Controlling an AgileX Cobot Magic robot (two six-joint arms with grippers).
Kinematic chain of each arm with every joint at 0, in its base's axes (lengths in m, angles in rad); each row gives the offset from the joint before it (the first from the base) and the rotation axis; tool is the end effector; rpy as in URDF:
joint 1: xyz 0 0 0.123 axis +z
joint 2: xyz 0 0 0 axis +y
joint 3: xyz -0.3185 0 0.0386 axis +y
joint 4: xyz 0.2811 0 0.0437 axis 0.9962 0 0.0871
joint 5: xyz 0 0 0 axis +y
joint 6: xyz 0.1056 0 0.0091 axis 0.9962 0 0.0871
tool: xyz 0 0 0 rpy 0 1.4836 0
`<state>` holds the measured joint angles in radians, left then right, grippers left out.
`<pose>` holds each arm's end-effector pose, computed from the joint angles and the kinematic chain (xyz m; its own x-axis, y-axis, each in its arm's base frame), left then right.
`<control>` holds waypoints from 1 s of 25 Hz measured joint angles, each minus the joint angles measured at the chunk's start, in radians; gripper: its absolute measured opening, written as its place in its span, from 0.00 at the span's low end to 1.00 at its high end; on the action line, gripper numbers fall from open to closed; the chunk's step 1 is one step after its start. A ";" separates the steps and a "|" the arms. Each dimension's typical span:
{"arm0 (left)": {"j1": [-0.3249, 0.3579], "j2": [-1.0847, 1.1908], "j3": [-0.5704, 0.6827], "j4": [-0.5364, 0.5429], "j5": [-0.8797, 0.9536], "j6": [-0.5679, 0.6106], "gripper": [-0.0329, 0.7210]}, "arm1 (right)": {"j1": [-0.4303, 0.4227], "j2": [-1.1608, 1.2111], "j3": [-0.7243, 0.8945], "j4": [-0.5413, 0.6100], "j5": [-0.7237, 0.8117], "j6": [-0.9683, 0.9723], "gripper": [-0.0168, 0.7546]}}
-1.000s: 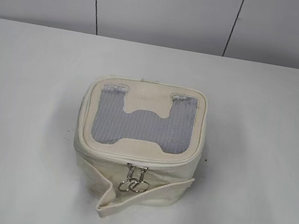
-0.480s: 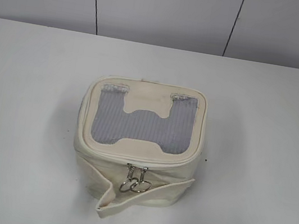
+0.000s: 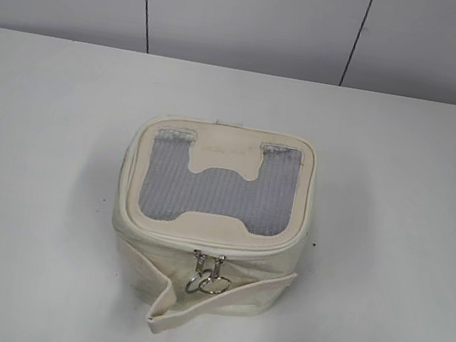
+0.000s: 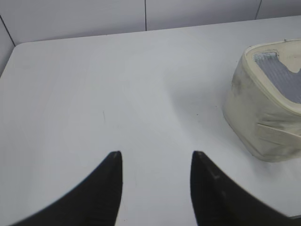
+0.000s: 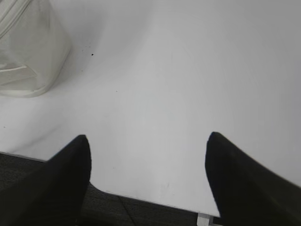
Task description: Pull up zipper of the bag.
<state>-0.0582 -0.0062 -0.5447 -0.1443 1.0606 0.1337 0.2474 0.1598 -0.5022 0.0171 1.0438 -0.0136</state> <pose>-0.0068 -0.0129 0.3012 -0.3937 0.0854 -0.9153 0.1973 0.9803 0.0066 0.0271 0.0085 0.2862 -0.5574 -0.1459 -0.8173 -0.2594 0.9658 0.0044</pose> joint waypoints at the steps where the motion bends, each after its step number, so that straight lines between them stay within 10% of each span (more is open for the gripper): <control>1: 0.000 0.000 0.000 0.000 0.000 0.000 0.53 | 0.000 0.000 0.000 0.000 0.000 0.000 0.78; 25: 0.000 0.000 0.000 -0.001 0.000 0.000 0.53 | -0.022 0.000 0.000 0.000 0.001 -0.003 0.78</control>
<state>-0.0582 -0.0062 -0.5447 -0.1451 1.0606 0.1337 0.2257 0.1598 -0.5022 0.0171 1.0447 -0.0165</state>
